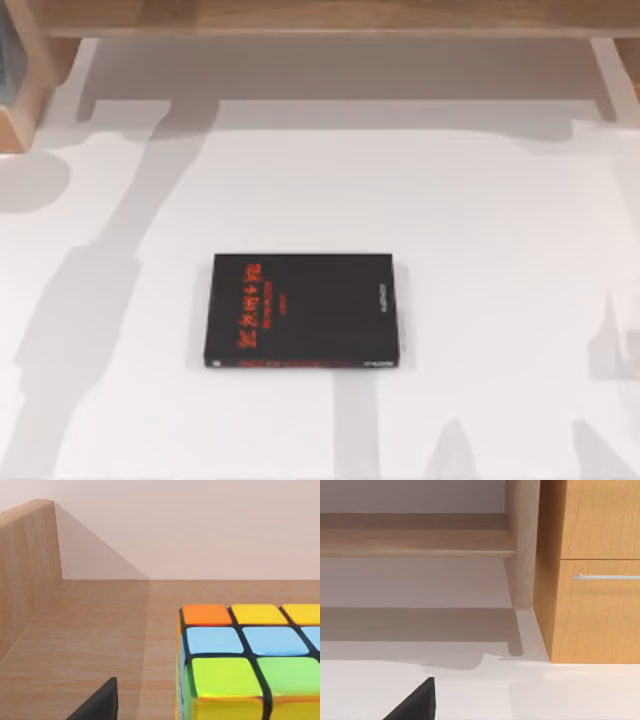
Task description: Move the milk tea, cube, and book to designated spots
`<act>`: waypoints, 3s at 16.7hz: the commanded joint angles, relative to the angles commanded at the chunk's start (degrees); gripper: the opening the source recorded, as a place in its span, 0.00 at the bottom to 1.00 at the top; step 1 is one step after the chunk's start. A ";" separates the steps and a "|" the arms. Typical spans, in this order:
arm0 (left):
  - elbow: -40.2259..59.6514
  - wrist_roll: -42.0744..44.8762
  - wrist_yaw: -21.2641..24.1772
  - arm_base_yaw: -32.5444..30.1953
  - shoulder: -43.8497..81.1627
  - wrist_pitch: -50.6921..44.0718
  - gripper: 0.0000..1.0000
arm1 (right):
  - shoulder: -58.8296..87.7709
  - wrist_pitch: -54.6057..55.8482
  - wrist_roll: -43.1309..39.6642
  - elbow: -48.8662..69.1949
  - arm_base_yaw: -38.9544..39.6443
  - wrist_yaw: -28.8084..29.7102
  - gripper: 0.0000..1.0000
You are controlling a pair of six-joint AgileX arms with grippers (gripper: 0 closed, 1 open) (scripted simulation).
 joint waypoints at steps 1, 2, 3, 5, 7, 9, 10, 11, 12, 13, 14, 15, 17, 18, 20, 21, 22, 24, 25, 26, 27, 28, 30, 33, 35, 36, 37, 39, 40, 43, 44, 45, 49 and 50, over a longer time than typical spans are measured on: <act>-1.32 0.01 -0.17 -0.15 -0.97 0.35 1.00 | 0.00 0.00 0.00 0.00 0.00 0.00 1.00; -2.29 0.01 -0.31 -0.28 -1.69 0.63 1.00 | 0.00 0.00 0.00 0.00 0.00 0.00 1.00; -2.76 0.02 -0.38 -0.35 -2.05 0.78 1.00 | 0.00 0.00 0.00 0.00 0.00 0.00 1.00; -2.79 0.02 -0.38 -0.35 -2.07 0.78 1.00 | 0.00 0.00 0.00 0.00 0.00 0.00 1.00; -2.56 0.01 -0.32 -0.03 -1.80 0.70 1.00 | 0.00 0.00 0.00 0.00 0.00 0.00 1.00; -1.89 -0.79 1.41 1.29 -2.47 1.31 1.00 | 0.00 0.00 0.00 0.00 0.00 0.00 1.00; -1.46 -1.52 3.11 2.62 -3.10 1.85 1.00 | 0.00 0.00 0.00 0.00 0.00 0.00 1.00; -1.18 -2.31 5.30 4.39 -3.81 2.47 1.00 | 0.00 0.00 0.00 0.00 0.00 0.00 1.00; -1.13 -3.12 7.94 6.54 -4.65 3.16 1.00 | 0.00 0.00 0.00 0.00 0.00 0.00 1.00; -1.35 -3.82 10.99 9.05 -5.60 3.92 1.00 | 0.00 0.00 0.00 0.00 0.00 0.00 1.00; -1.80 -4.48 14.42 11.89 -6.56 4.75 1.00 | 0.00 0.00 0.00 0.00 0.00 0.00 1.00; -2.42 -4.98 18.17 15.04 -7.40 5.65 1.00 | 0.00 0.00 0.00 0.00 0.00 0.00 1.00; -3.79 -5.41 25.43 21.36 -8.56 7.50 1.00 | 0.00 0.00 0.00 0.00 0.00 0.00 1.00; -4.33 -5.43 28.57 24.11 -8.76 8.42 1.00 | 0.00 0.00 0.00 0.00 0.00 0.00 1.00; -5.48 -5.54 33.80 28.54 -8.58 10.34 1.00 | 0.00 0.00 0.00 0.00 0.00 0.00 1.00; -6.38 -5.64 35.87 30.22 -8.54 11.31 1.00 | 0.00 0.00 0.00 0.00 0.00 0.00 1.00; -7.33 -5.63 37.57 31.57 -8.50 12.31 1.00 | 0.00 0.00 0.00 0.00 0.00 0.00 1.00; -8.50 -5.38 39.90 33.60 -7.59 14.49 1.00 | 0.00 0.00 0.00 0.00 0.00 0.00 1.00; -8.87 -5.15 40.59 34.79 -6.69 15.41 1.00 | 0.00 0.00 0.00 0.00 0.00 0.00 1.00; -9.43 -4.84 41.17 36.01 -5.44 16.34 1.00 | 0.00 0.00 0.00 0.00 0.00 0.00 1.00; -10.22 -4.46 42.00 37.03 -3.86 17.54 1.00 | 0.00 0.00 0.00 0.00 0.00 0.00 1.00; -11.30 -4.08 42.76 37.79 -1.98 19.04 1.00 | 0.00 0.00 0.00 0.00 0.00 0.00 1.00; -14.29 -3.38 43.45 39.34 2.01 22.50 1.00 | 0.00 0.00 0.00 0.00 0.00 0.00 1.00; -18.68 -2.10 42.53 40.74 6.70 26.85 1.00 | 0.00 0.00 0.00 0.00 0.00 0.00 1.00; -20.46 -1.33 41.50 41.01 8.42 28.49 1.00 | 0.00 0.00 0.00 0.00 0.00 0.00 1.00; -20.90 -1.10 41.17 41.02 8.86 28.90 1.00 | 0.00 0.00 0.00 0.00 0.00 0.00 1.00; -21.05 -1.02 41.04 41.03 9.00 29.05 1.00 | 0.00 0.00 0.00 0.00 0.00 0.00 1.00; -21.05 -1.02 41.04 41.03 9.00 29.05 1.00 | 0.00 0.00 0.00 0.00 0.00 0.00 1.00; -21.05 -1.02 41.04 41.03 9.00 29.05 1.00 | 0.00 0.00 0.00 0.00 0.00 0.00 1.00; -19.96 -1.02 40.73 40.73 9.61 28.56 1.00 | 0.00 0.00 0.00 0.00 0.00 0.00 1.00; -18.78 -1.03 40.59 40.56 10.44 28.23 1.00 | 0.00 0.00 0.00 0.00 0.00 0.00 1.00; -17.40 -1.05 40.40 40.36 11.42 27.83 1.00 | 0.00 0.00 0.00 0.00 0.00 0.00 1.00; -12.47 -1.09 39.54 39.46 14.60 26.12 1.00 | 0.00 0.00 0.00 0.00 0.00 0.00 1.00; -12.31 -1.09 39.52 39.44 14.72 26.07 1.00 | 0.00 0.00 0.00 0.00 0.00 0.00 1.00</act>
